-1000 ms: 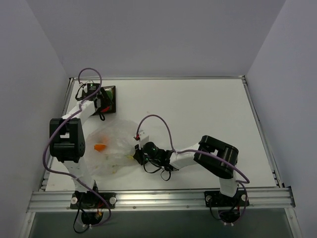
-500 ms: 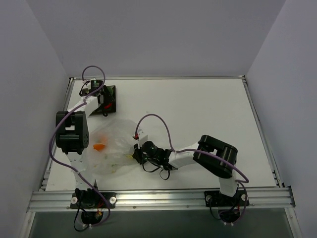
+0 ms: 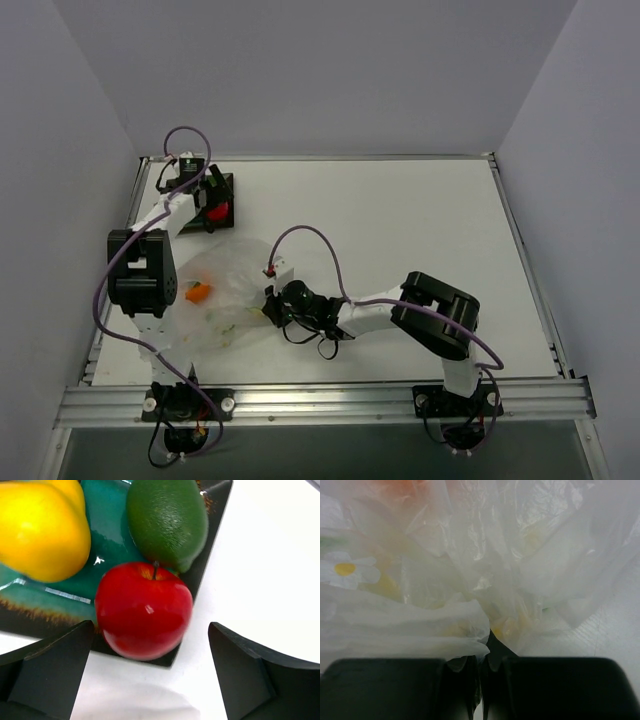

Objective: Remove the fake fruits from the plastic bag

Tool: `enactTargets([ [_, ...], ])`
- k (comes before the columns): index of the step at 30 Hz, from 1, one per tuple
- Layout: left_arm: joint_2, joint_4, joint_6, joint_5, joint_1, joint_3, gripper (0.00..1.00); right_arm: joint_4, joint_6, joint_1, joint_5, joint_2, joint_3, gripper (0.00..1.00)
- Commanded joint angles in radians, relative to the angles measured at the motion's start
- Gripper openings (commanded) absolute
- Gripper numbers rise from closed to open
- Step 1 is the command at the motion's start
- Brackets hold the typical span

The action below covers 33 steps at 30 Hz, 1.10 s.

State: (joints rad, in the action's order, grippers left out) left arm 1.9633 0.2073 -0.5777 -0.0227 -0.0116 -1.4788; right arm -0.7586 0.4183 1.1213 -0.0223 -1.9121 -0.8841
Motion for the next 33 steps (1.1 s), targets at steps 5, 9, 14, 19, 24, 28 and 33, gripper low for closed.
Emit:
enactTargets([
  [5, -0.424, 0.047, -0.043, 0.049, -0.027, 0.148, 0.97, -0.013, 0.013, -0.023, -0.013, 0.03, -0.076, 0.0],
  [9, -0.697, 0.139, -0.08, 0.046, -0.077, 0.288, 0.71, -0.045, 0.082, -0.043, -0.01, 0.021, -0.119, 0.0],
  [14, -1.078, 0.407, -0.083, -0.069, -0.192, 0.376, 0.31, -0.013, 0.125, -0.044, -0.051, 0.001, -0.184, 0.0],
  [19, -1.3, 0.659, -0.114, -0.152, -0.257, 0.434, 0.03, -0.007, 0.135, -0.074, -0.087, 0.035, -0.176, 0.0],
  [24, -1.354, 0.696, -0.146, -0.125, -0.26, 0.57, 0.02, -0.008, 0.142, -0.097, -0.09, 0.068, -0.151, 0.0],
  [28, -1.275, 0.589, -0.129, -0.152, -0.261, 0.638, 0.02, -0.031, 0.149, -0.097, -0.103, 0.102, -0.092, 0.0],
  [33, -1.164, 0.446, -0.143, -0.235, -0.283, 0.721, 0.02, -0.079, 0.178, -0.083, -0.122, 0.163, 0.032, 0.0],
])
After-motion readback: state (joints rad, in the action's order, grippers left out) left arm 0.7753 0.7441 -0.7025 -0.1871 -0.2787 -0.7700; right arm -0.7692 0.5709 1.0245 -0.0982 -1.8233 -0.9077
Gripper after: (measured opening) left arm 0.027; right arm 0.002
